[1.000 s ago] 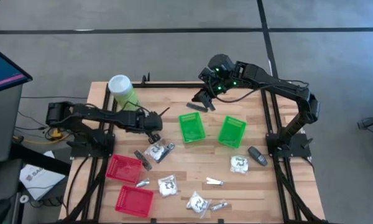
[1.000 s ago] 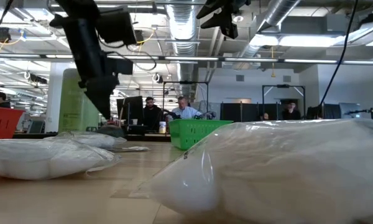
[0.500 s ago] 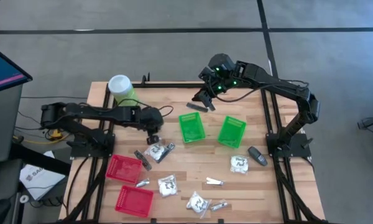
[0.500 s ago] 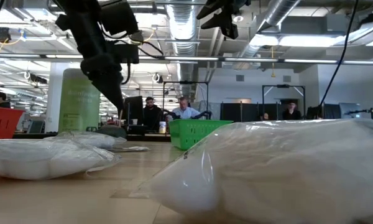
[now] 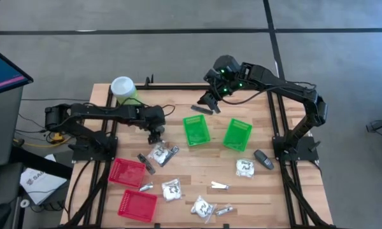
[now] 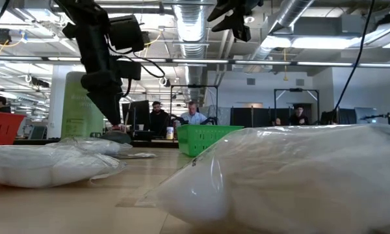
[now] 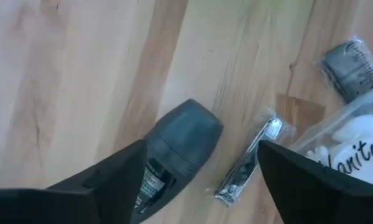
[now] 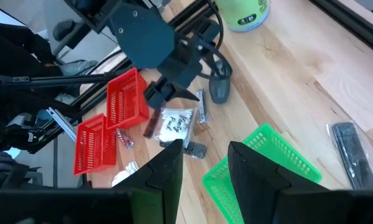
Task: Pick & Place Travel size toiletries
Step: Put the top black deodorant into the top red basket
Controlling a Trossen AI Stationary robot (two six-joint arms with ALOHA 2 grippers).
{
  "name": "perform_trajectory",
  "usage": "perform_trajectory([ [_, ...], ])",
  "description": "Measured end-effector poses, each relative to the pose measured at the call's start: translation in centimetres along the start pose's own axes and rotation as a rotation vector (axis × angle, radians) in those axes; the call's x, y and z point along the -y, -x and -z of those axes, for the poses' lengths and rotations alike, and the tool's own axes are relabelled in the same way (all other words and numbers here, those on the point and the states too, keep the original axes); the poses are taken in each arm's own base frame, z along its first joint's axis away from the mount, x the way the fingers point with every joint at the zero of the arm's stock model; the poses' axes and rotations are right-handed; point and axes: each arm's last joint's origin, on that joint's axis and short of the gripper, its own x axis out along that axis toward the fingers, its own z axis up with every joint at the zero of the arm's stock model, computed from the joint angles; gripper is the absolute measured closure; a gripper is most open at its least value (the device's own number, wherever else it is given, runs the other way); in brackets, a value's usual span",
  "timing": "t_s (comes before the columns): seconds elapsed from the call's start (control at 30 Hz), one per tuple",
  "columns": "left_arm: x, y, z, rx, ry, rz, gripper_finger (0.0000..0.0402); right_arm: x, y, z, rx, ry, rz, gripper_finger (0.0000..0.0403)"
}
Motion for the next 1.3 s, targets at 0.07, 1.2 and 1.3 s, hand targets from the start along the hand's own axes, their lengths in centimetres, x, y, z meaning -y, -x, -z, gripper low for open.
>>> perform_trajectory([
  [0.07,-0.2,-0.1,0.0,0.007,-0.014,0.011,0.0094,0.0,0.0,0.0,0.001,0.000,0.000,0.0282],
  [1.2,-0.5,-5.5,1.6,-0.040,0.150,0.032,0.0100,0.0,0.0,-0.1,0.007,-0.002,-0.003,0.0282],
  [1.3,-0.4,-5.3,1.5,-0.023,0.212,0.051,0.0106,0.0,0.0,-0.1,0.007,-0.002,-0.002,0.0282],
])
